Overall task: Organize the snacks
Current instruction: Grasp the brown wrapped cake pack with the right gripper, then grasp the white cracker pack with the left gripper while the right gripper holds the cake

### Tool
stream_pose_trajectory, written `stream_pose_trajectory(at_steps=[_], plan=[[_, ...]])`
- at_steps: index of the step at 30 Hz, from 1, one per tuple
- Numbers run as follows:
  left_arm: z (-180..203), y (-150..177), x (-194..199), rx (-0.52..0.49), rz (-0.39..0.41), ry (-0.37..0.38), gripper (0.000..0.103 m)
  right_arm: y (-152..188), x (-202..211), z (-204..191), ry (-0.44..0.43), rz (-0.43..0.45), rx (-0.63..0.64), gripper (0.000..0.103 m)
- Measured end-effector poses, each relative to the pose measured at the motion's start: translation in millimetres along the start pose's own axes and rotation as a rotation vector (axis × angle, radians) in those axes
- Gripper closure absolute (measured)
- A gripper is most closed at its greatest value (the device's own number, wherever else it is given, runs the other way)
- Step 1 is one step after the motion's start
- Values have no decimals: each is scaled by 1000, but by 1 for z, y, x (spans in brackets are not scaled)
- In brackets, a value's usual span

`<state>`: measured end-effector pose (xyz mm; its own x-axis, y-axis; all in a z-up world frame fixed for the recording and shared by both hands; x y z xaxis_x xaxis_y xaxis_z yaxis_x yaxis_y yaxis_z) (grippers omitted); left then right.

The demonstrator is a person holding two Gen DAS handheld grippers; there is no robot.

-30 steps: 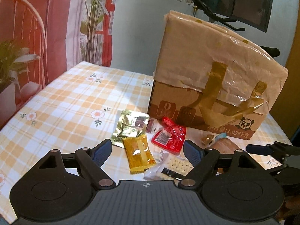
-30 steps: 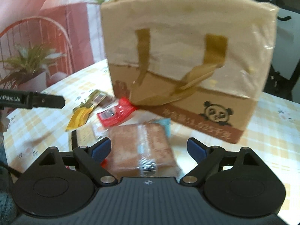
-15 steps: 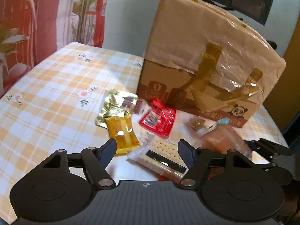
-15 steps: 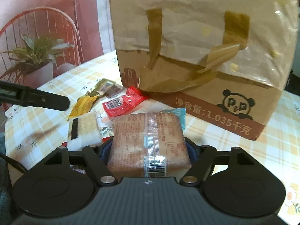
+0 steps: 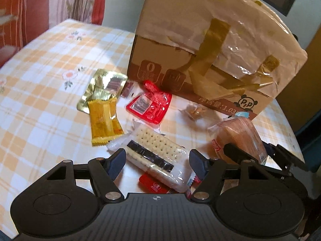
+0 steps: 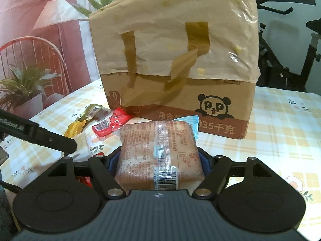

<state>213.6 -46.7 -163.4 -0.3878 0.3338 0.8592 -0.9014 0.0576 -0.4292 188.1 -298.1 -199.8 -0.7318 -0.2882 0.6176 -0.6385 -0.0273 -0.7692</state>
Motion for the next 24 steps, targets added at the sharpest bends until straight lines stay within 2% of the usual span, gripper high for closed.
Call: stream_pose_trajectory(at_steps=[4,9,14,17,24], plan=[[-2,-2,-3,31,-27,-30,32,1,1,6,-19,7,-33,28],[-5,-11,-11,57,-45,-21,32,2,3,13,-33,17,-73,28],[-3,-25,-24,54,-28,-31,32,1,0,13,-47,-4,-80,28],[4,-33,-32,18,-22,-45,32,2,0,15,-50,-3,-97,28],[34,-47,-44,-150,26,-69,32,2,0,18,-55,-7,-118,28]])
Point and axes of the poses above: each gripper's, at about its wrist camera, not at the fingertips, and x roughly against the way its jaws point, z to its right, y to its underside, the point moved 2 cm from there along -x, roughly the way its jaws point, and after that the axes turned 9 degrees about -z, right-handed, at the moved point
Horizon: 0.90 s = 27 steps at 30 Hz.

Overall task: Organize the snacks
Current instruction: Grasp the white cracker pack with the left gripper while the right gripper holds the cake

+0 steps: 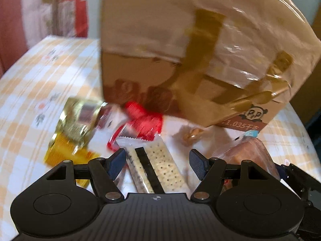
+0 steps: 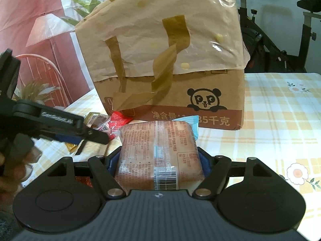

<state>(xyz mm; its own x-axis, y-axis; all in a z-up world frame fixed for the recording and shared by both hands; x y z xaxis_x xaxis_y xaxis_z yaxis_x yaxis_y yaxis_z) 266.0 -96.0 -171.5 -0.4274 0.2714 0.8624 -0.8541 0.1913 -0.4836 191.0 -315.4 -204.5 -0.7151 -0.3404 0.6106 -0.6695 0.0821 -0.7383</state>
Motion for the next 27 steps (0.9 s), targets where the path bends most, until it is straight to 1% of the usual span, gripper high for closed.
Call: stream_pose_trajectory(at_steps=[3,10,16,19,20,23,27], plan=[[11,1,0,-55,11,-24,31,-1,0,0,-1,0,-7,28],[25,22,-2,-131,7,-76,31,-1,2,5,3,11,-36,28],[24,18,-14,-110,-20,-108,30,-1,4,8,14,20,-55,28],[17,22,-10,-99,-29,-114,30,-1,4,10,12,17,-67,28],[14,23,-10,-89,-28,-111,30,-1,4,11,11,16,-70,28],[3,30,-2,-60,-30,-69,30,-1,3,10,8,13,-68,28],[-13,36,1,-8,-25,-72,30,-2,2,10,2,7,-65,28]])
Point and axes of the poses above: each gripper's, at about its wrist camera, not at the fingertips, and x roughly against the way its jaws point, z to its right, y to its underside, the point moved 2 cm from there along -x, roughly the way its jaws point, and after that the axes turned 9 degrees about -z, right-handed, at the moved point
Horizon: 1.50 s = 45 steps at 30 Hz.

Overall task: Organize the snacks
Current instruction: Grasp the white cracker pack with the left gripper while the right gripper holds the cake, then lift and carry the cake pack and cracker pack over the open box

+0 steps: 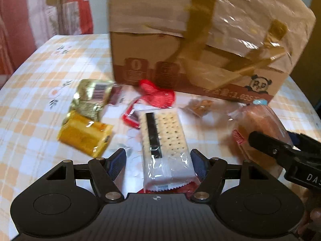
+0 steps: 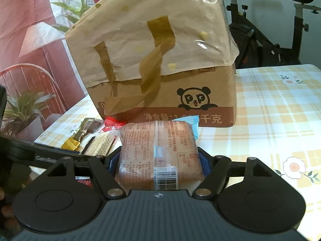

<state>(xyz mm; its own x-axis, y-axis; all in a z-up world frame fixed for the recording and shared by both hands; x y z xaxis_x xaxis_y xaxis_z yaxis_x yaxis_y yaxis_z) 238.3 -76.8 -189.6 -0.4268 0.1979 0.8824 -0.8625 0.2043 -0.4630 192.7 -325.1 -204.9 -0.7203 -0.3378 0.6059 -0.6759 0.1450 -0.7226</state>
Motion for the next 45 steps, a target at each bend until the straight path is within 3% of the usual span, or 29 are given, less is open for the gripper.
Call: stream_pose_trajectory(at_steps=[10,11,13,21,37,45], plan=[[4,-17,-9,-25,40,6,32,-1,-2,-1,1,-3,2,28],[5,-15,-11,-22,37,0,34,0,-2,-1,2,-4,3,28],[3,-12,-11,-24,48,-6,54,0,-2,-1,3,-5,6,28],[-4,3,8,2,75,73,54,0,-3,-2,5,-10,16,28],[-5,9,32,0,153,74,54,2,-1,-14,41,-4,102,28],[-10,-1,64,-14,267,93,54,-2,19,-28,80,23,177,28]])
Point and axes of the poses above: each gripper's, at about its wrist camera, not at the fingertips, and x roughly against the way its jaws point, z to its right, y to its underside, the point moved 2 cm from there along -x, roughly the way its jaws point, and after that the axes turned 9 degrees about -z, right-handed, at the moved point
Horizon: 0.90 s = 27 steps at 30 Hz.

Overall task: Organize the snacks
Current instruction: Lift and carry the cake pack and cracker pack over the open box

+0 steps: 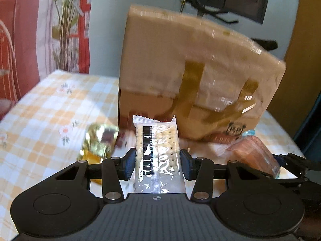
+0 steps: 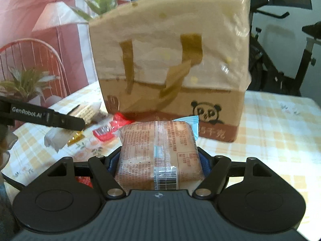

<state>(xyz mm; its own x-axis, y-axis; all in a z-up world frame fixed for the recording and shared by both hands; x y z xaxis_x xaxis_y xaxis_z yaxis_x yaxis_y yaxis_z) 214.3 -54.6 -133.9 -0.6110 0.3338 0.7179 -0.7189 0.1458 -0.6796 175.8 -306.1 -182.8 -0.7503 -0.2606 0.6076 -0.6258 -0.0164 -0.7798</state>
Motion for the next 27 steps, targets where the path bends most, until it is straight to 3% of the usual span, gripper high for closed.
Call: stream_pose_trajectory(at_steps=[9,18,23,27], plan=[[17,-46,42,-83,164,88,54,-45,52,-8,-8,164,66,28],[33,-114,57,-70,266,162,54,-123,85,-15,-36,320,105,28],[36,-155,43,-38,280,169,54,-172,77,-8,-5,336,122,28],[40,-188,16,-30,243,164,54,-212,48,7,36,286,121,28]])
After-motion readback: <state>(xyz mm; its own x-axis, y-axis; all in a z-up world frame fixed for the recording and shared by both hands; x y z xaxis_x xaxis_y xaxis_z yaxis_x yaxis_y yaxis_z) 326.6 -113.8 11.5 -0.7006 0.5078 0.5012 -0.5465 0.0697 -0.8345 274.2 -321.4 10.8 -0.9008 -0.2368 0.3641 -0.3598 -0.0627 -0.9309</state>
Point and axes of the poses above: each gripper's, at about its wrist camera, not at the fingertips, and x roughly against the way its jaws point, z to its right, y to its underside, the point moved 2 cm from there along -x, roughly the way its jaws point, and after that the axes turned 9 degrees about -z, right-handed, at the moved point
